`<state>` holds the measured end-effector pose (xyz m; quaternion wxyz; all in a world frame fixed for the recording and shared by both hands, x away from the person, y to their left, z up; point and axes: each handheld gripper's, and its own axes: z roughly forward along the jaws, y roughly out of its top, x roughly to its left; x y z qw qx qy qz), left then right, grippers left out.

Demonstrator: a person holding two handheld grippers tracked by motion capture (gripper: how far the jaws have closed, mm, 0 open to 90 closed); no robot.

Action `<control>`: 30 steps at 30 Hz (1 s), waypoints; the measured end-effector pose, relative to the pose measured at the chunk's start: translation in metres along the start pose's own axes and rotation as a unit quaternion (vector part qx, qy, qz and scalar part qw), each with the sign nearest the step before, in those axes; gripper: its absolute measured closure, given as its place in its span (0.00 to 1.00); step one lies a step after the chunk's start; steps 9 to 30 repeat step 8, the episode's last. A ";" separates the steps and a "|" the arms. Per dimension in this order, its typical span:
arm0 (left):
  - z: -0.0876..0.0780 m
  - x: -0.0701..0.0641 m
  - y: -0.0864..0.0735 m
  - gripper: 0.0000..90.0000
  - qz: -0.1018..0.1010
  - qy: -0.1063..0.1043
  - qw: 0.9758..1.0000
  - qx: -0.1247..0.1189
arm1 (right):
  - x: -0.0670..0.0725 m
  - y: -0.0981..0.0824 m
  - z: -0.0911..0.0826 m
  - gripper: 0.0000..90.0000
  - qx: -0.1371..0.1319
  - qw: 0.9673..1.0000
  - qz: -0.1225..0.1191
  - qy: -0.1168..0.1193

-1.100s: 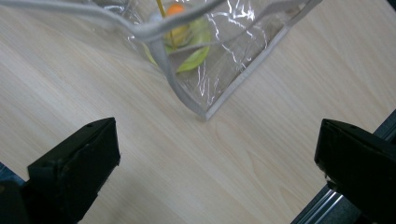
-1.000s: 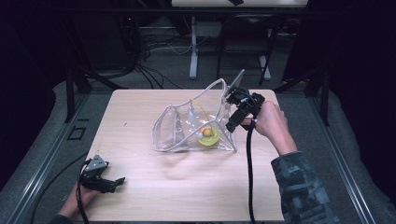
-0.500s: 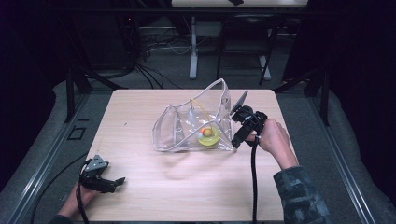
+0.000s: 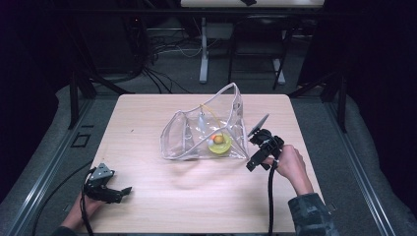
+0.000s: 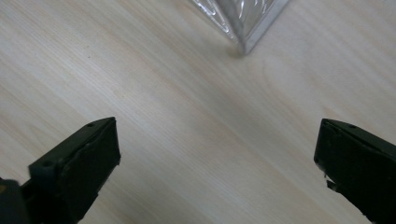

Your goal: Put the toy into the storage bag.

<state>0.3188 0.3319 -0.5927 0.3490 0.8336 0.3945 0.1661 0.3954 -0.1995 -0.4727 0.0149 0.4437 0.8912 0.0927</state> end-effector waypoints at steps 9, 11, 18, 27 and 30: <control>0.000 0.000 0.000 0.00 0.000 -0.001 1.000 0.000 | -0.008 -0.023 0.023 0.00 -0.003 0.999 0.022 0.026; 0.000 0.000 0.000 0.00 0.000 -0.001 1.000 0.000 | -0.008 -0.023 0.023 0.00 -0.003 0.999 0.022 0.026; 0.000 0.000 0.000 0.00 0.000 -0.001 1.000 0.000 | -0.008 -0.023 0.023 0.00 -0.003 0.999 0.022 0.026; 0.000 0.000 0.000 0.00 0.000 -0.001 1.000 0.000 | -0.008 -0.023 0.023 0.00 -0.003 0.999 0.022 0.026; 0.000 0.000 0.000 0.00 0.000 -0.001 1.000 0.000 | -0.008 -0.023 0.023 0.00 -0.003 0.999 0.022 0.026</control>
